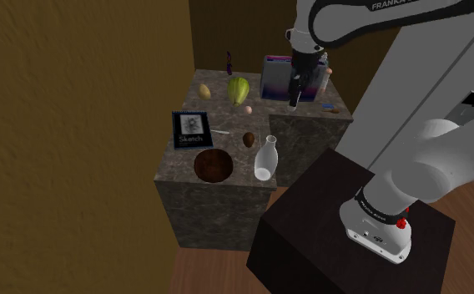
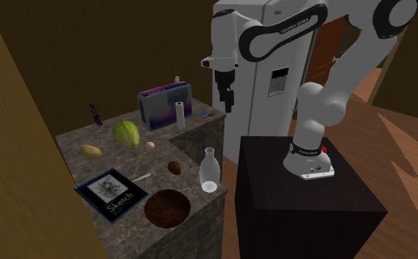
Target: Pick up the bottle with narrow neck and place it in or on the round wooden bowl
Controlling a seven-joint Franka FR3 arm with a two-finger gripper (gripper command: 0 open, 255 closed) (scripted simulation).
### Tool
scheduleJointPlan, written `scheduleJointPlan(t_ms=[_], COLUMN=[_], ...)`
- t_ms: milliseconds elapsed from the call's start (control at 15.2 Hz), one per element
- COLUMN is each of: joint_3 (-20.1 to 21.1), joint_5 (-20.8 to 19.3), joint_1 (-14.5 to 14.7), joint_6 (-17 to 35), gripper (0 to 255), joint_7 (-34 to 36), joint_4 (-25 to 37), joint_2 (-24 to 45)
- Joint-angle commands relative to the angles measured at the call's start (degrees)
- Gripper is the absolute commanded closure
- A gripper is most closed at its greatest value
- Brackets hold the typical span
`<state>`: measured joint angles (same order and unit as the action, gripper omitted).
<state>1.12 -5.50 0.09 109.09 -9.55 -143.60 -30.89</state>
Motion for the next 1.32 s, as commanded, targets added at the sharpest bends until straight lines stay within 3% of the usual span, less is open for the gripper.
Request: scheduleJointPlan(t_ms=[0,528,1056,1254], joint_3=[-0.1,-0.9,-1.2,-1.3], joint_5=[0.0,-0.1,0.2,0.1], joint_1=[0.0,-0.4,-0.7,-0.7], joint_6=[4.5,19.0,30.8,32.4], gripper=[0,0,0,0], joint_7=[0.3,0.2,-0.1,0.0], joint_4=[-1.1,-1.2,3.8,3.5], joint_2=[3.8,20.2,38.8,40.2])
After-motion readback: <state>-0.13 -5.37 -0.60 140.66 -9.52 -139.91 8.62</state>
